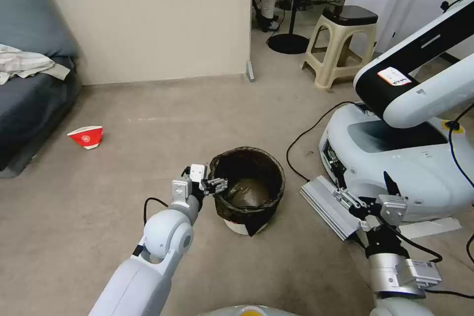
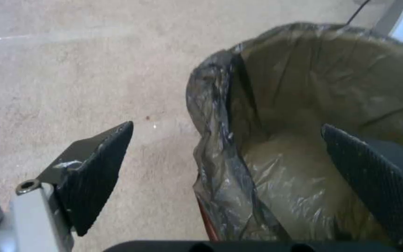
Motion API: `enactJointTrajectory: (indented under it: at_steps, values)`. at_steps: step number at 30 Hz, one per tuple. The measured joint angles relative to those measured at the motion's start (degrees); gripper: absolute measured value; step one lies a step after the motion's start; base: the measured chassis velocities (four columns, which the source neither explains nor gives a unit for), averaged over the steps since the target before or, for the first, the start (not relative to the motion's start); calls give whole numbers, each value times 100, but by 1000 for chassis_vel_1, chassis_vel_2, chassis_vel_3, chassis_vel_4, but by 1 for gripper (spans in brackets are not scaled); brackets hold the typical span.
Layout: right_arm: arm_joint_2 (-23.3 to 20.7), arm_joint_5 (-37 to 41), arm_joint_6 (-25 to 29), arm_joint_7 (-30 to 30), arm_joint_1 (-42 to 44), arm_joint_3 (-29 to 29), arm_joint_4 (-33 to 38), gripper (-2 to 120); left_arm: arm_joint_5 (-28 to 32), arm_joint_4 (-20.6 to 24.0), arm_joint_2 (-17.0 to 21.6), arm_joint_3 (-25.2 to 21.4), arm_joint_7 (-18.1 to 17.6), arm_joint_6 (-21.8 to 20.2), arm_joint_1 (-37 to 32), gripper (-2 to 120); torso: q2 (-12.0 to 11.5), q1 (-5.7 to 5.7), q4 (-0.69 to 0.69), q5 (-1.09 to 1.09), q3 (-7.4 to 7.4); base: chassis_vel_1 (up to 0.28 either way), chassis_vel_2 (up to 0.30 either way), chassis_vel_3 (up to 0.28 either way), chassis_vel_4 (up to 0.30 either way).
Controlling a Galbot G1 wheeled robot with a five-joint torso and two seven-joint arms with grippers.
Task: Pick up the trash can from the floor.
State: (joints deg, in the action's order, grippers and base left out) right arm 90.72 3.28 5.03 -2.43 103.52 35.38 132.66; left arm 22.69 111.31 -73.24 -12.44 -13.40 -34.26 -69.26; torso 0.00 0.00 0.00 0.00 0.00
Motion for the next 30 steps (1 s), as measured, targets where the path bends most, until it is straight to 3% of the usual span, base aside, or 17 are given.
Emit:
enactJointTrajectory:
  at_steps: [17,30]
  values:
    - [-13,11,-2,-26,-30,30,-59,100,389,-541,77,463,-467,-443,549,100,0,0,0,0,0,0,0,0,0]
    - [-55,90,-11,-46,-97,73,-118,100,599,-819,145,688,-622,-633,872,100,0,0,0,0,0,0,0,0,0]
